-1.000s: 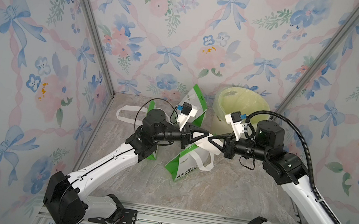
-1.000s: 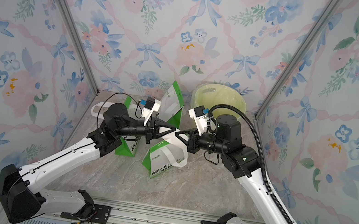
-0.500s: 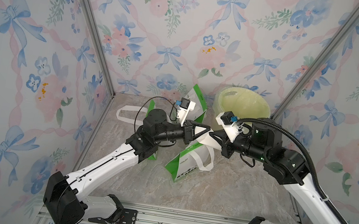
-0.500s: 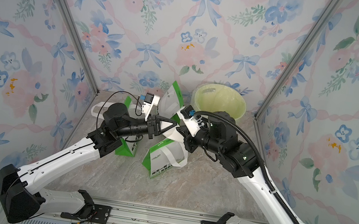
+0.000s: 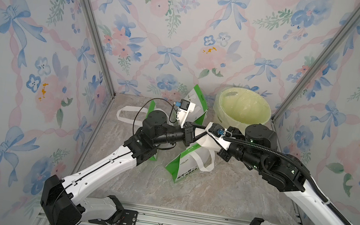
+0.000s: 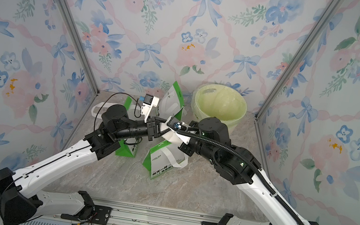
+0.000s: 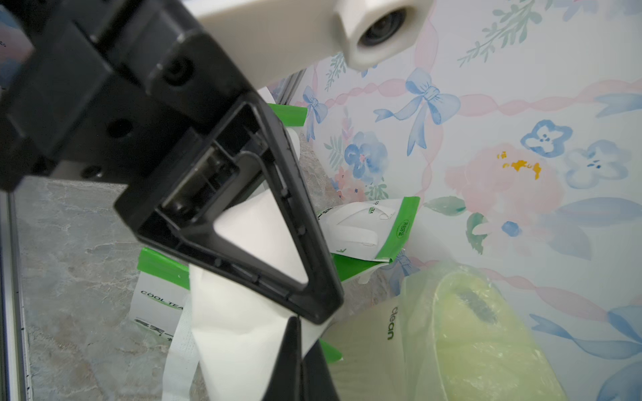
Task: Shred takeout receipts and throw away
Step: Shred the takeout receipt.
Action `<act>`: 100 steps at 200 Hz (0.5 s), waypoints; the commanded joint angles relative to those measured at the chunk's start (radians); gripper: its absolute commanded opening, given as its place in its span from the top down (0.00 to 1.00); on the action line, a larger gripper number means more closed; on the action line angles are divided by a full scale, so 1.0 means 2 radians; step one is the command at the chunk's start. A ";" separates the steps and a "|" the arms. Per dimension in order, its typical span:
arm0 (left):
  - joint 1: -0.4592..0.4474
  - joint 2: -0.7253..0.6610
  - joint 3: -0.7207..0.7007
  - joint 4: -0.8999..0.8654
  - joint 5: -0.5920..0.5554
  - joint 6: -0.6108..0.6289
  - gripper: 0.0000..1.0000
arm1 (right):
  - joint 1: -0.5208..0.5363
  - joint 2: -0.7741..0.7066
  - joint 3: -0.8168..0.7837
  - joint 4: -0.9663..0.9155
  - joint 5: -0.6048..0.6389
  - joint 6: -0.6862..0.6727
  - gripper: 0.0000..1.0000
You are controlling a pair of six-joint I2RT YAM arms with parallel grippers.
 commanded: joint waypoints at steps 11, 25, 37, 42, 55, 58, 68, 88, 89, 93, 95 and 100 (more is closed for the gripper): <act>0.013 0.013 0.003 -0.041 -0.110 0.011 1.00 | 0.031 -0.027 0.014 -0.002 -0.023 -0.022 1.00; 0.013 0.013 0.005 -0.041 -0.109 0.014 1.00 | 0.030 -0.027 0.013 -0.004 -0.025 -0.010 1.00; 0.012 0.013 0.009 -0.041 -0.102 0.022 1.00 | 0.018 -0.022 0.013 -0.009 -0.027 0.017 1.00; 0.011 0.012 0.011 -0.040 -0.099 0.026 1.00 | 0.008 -0.020 0.013 -0.012 -0.033 0.034 1.00; 0.009 0.008 0.017 -0.039 -0.092 0.044 1.00 | -0.025 -0.022 0.004 -0.007 -0.063 0.086 1.00; 0.008 0.007 0.018 -0.038 -0.089 0.048 1.00 | -0.037 -0.023 -0.002 -0.003 -0.077 0.104 1.00; 0.007 0.004 0.022 -0.038 -0.083 0.060 1.00 | -0.066 -0.029 -0.016 0.008 -0.113 0.142 1.00; 0.006 -0.001 0.024 -0.036 -0.072 0.069 1.00 | -0.107 -0.031 -0.034 0.027 -0.176 0.200 1.00; 0.006 -0.001 0.024 -0.035 -0.071 0.069 1.00 | -0.108 -0.031 -0.035 0.027 -0.179 0.203 1.00; 0.006 -0.002 0.024 -0.035 -0.069 0.070 1.00 | -0.112 -0.030 -0.036 0.030 -0.188 0.210 1.00; 0.006 -0.002 0.025 -0.035 -0.068 0.070 1.00 | -0.115 -0.030 -0.037 0.030 -0.193 0.212 1.00; 0.006 -0.001 0.025 -0.034 -0.065 0.071 1.00 | -0.118 -0.029 -0.038 0.033 -0.205 0.219 0.98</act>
